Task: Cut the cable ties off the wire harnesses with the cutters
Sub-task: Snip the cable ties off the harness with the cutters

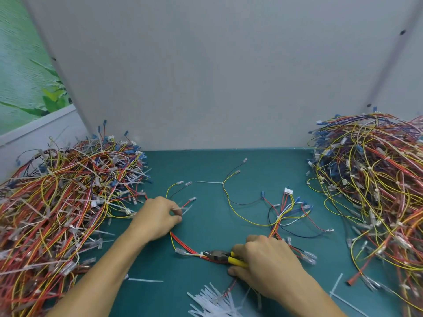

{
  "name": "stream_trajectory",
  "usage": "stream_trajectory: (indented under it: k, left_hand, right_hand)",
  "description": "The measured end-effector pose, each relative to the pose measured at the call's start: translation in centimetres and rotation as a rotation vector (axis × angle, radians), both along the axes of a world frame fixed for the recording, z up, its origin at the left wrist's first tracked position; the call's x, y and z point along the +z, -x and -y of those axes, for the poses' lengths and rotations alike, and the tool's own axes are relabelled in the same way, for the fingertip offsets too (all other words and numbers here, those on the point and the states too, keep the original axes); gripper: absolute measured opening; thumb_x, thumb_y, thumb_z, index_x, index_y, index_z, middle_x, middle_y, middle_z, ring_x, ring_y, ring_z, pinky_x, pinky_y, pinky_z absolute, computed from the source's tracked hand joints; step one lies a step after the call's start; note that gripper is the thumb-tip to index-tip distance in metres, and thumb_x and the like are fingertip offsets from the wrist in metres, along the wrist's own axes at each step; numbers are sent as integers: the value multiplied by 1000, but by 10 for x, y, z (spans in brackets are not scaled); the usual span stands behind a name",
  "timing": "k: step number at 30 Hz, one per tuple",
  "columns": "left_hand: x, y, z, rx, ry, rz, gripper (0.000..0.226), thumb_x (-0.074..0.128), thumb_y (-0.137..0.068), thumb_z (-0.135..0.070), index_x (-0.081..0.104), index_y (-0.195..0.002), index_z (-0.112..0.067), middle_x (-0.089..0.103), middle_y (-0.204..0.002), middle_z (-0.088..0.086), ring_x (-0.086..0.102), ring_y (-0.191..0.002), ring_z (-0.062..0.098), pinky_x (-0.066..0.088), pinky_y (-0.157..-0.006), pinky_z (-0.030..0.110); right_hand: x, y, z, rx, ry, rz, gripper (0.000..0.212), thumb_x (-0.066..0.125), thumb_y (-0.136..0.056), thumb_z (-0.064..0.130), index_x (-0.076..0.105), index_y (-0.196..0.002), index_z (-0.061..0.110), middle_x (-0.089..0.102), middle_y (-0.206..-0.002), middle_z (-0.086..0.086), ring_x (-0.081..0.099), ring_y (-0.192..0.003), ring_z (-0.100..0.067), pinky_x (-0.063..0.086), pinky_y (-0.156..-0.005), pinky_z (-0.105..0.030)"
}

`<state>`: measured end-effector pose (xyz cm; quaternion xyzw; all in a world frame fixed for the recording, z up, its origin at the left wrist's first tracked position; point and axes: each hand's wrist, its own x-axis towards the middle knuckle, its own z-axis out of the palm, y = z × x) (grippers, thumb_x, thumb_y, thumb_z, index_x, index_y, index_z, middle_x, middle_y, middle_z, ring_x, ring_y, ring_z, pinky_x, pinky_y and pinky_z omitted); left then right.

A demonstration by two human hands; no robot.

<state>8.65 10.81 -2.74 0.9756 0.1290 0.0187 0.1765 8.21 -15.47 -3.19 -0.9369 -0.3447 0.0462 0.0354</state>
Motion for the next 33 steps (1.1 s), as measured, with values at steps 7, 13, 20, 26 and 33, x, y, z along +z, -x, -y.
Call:
stream_trajectory:
  k: [7,13,20,26,33]
  left_hand:
    - [-10,0,11,56,-238,5,16,60,-87,-39,68,-94,-28,69,-97,1,61,-100,28,44,-70,32]
    - [-11,2,9,1,-255,-11,18,53,-90,-40,67,-97,-29,69,-98,-2,61,-102,27,44,-70,33]
    - [1,3,13,-76,-525,-151,18,50,-91,-38,61,-93,-25,66,-98,3,62,-100,28,41,-69,33]
    - [24,10,-8,-253,-451,-347,32,52,-73,-16,58,-102,-29,67,-98,1,63,-94,24,53,-73,35]
    - [22,3,-39,-415,-365,-180,21,75,-75,-31,55,-71,-23,64,-75,-6,63,-82,16,46,-70,30]
  right_hand:
    - [2,2,0,-5,8,-10,38,48,-88,59,58,-105,26,55,-101,0,58,-98,-30,30,-65,-31]
    - [3,3,-1,-5,10,-11,37,48,-88,58,59,-106,27,56,-105,-1,58,-99,-31,31,-66,-32]
    - [3,3,0,-4,10,-10,39,49,-88,58,59,-106,26,56,-104,-1,58,-98,-31,31,-66,-32]
    - [3,2,-1,-5,10,-10,39,49,-87,59,59,-106,27,56,-103,-1,59,-98,-31,30,-65,-33]
    - [2,2,0,-9,7,-16,40,50,-85,61,59,-105,27,45,-91,0,58,-97,-31,29,-64,-33]
